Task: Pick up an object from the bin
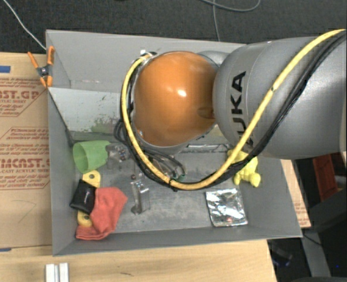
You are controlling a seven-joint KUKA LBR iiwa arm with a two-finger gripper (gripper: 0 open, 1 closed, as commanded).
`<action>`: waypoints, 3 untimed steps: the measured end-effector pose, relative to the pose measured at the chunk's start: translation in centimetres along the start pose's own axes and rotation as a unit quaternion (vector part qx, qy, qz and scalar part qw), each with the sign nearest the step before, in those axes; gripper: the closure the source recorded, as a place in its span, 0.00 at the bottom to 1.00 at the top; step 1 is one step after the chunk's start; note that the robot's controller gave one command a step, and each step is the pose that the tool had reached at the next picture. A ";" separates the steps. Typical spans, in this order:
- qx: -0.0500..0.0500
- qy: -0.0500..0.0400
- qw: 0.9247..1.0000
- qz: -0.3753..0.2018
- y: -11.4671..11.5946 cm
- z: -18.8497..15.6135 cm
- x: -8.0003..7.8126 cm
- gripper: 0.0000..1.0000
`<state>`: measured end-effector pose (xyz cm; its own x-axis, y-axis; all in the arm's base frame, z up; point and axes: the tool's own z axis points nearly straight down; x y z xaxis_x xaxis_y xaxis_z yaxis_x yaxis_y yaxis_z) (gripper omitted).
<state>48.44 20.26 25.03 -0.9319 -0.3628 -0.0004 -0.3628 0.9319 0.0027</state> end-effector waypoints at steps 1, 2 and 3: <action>-0.001 -0.002 0.996 0.089 3.7 9.0 -1.9 0.00; 0.000 0.001 0.994 0.106 3.1 -0.5 -2.9 0.00; 0.000 -0.003 0.999 0.046 0.4 7.8 -1.3 0.00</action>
Offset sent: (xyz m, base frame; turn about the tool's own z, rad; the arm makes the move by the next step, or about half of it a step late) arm 0.0218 0.0350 0.0516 0.2330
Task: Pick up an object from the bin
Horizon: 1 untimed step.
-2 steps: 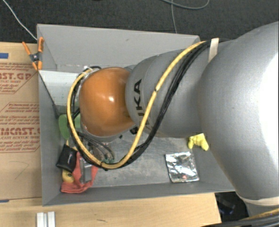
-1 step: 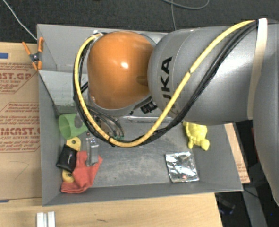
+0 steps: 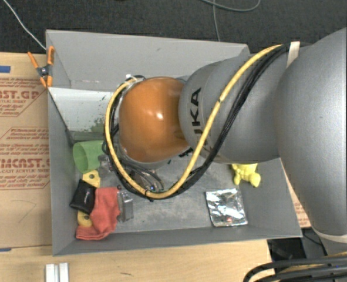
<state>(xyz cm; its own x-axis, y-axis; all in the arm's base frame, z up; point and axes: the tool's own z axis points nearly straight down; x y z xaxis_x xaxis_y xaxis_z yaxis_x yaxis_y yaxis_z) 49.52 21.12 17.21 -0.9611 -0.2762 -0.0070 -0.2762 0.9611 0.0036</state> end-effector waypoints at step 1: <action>0.000 0.005 1.000 -0.026 -0.7 3.8 1.4 0.00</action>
Offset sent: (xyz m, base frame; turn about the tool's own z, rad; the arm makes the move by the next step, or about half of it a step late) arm -0.0068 0.0154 -0.0463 0.1431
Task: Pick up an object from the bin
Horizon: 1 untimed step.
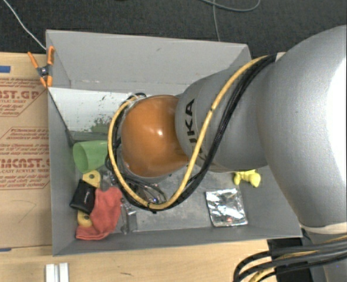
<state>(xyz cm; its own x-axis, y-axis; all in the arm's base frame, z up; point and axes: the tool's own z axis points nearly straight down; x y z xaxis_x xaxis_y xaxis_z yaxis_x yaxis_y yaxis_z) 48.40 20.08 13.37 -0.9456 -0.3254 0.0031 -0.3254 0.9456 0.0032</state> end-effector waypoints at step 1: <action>-0.001 -0.005 0.997 0.072 1.7 0.6 -1.0 0.00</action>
Offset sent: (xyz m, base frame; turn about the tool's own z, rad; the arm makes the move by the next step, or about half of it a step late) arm 0.0084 0.0071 -0.0637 -0.1291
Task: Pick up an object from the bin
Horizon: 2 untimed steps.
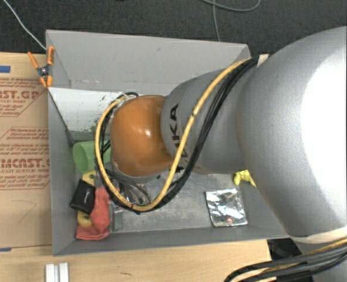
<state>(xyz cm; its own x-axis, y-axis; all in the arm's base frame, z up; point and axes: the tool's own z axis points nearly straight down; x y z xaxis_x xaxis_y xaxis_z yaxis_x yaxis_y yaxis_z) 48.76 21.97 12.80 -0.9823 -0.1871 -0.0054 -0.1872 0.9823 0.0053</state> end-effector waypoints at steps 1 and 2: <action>0.000 0.002 0.992 -0.123 -0.8 4.6 -0.2 0.00; -0.001 -0.002 0.998 0.056 -0.1 5.2 0.2 0.00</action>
Offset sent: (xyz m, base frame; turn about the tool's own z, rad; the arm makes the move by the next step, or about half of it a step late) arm -0.0060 0.0023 -0.0509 0.1528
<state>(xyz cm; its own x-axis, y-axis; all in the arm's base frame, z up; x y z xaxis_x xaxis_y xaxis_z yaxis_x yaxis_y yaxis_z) 48.62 21.90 7.61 -0.9970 -0.0767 -0.0093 -0.0768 0.9970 0.0074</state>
